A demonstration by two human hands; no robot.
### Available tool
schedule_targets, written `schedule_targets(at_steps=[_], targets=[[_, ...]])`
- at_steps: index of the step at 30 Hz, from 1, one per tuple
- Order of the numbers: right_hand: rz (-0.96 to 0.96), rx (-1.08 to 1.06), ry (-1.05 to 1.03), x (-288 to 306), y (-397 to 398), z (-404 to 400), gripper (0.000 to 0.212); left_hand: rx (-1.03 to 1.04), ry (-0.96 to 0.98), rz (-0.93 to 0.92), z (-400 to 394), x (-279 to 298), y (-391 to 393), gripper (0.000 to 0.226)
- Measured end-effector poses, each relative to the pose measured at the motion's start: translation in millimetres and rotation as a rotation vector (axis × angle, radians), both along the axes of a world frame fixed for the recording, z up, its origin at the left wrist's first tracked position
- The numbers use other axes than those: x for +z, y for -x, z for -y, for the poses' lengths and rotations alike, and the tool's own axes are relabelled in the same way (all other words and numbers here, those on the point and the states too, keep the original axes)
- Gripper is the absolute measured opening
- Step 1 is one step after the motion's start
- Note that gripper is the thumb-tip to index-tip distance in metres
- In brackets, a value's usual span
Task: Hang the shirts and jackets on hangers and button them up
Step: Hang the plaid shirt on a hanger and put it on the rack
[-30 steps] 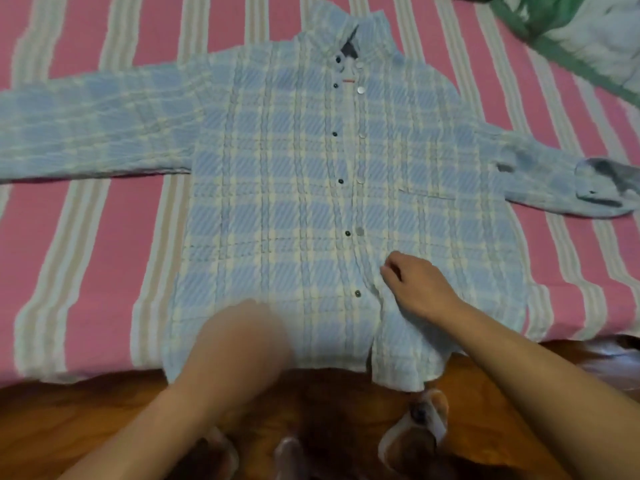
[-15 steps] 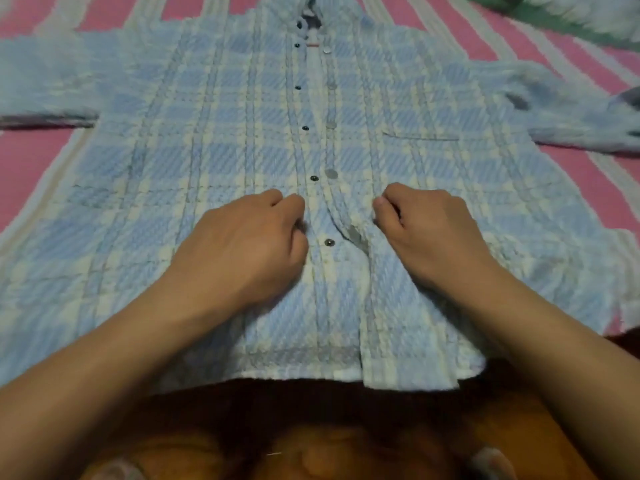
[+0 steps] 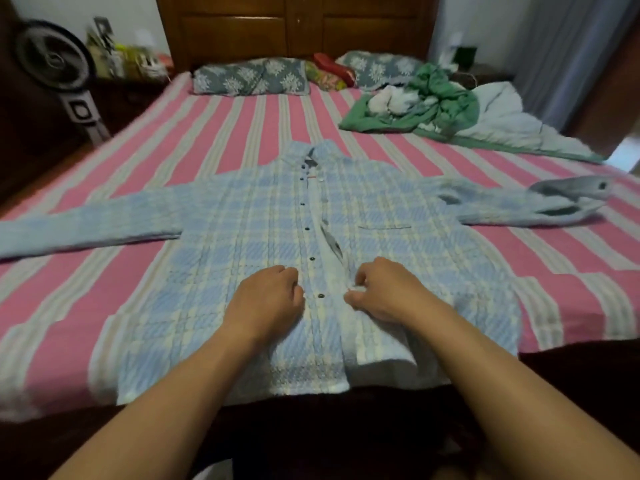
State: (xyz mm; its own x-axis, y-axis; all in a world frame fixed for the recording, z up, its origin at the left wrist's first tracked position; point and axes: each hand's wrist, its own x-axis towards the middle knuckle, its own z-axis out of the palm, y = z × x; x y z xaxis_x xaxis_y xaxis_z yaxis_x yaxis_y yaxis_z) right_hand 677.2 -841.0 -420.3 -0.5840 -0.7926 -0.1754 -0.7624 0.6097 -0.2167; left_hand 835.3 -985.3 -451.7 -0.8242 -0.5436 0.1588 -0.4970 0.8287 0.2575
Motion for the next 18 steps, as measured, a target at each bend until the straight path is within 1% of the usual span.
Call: schedule_targets(at_steps=[3, 5, 7, 8, 9, 11, 12, 13, 14, 15, 16, 18], targets=[[0.094, 0.003, 0.008, -1, 12, -2, 0.031, 0.007, 0.025, -0.006, 1, -2, 2, 0.026], [0.05, -0.023, 0.097, -8, 13, -1, 0.028, 0.007, 0.033, -0.011, 1, -3, 5, 0.025], [0.046, -0.104, 0.228, -10, 15, 1, 0.032, 0.016, 0.046, 0.017, 1, 0, 9, 0.026], [0.103, -0.166, 0.313, -9, 16, 0, 0.033, 0.029, 0.062, 0.043, 1, 0, 10, 0.026], [0.202, -0.242, 0.411, -5, 17, -1, 0.031, 0.054, 0.09, 0.067, -1, 0, 11, 0.026], [0.454, -0.381, 0.597, 0, 18, -3, 0.025, 0.161, 0.164, 0.092, -10, 3, 12, 0.025], [0.597, -0.408, 0.656, 3, 16, -4, 0.023, 0.219, 0.182, 0.115, -14, 5, 13, 0.027], [0.732, -0.41, 0.687, 6, 12, -4, 0.02, 0.267, 0.156, 0.141, -19, 8, 14, 0.034], [0.826, -0.385, 0.678, 7, 10, -4, 0.015, 0.306, 0.072, 0.16, -22, 13, 16, 0.046], [0.877, -0.352, 0.649, 7, 6, -5, 0.01, 0.348, -0.057, 0.175, -27, 16, 16, 0.056], [0.901, -0.338, 0.633, 5, 3, -6, 0.008, 0.374, -0.126, 0.189, -31, 18, 15, 0.064], [0.908, -0.369, 0.665, 3, 0, -9, 0.006, 0.371, -0.091, 0.264, -39, 19, 18, 0.072]])
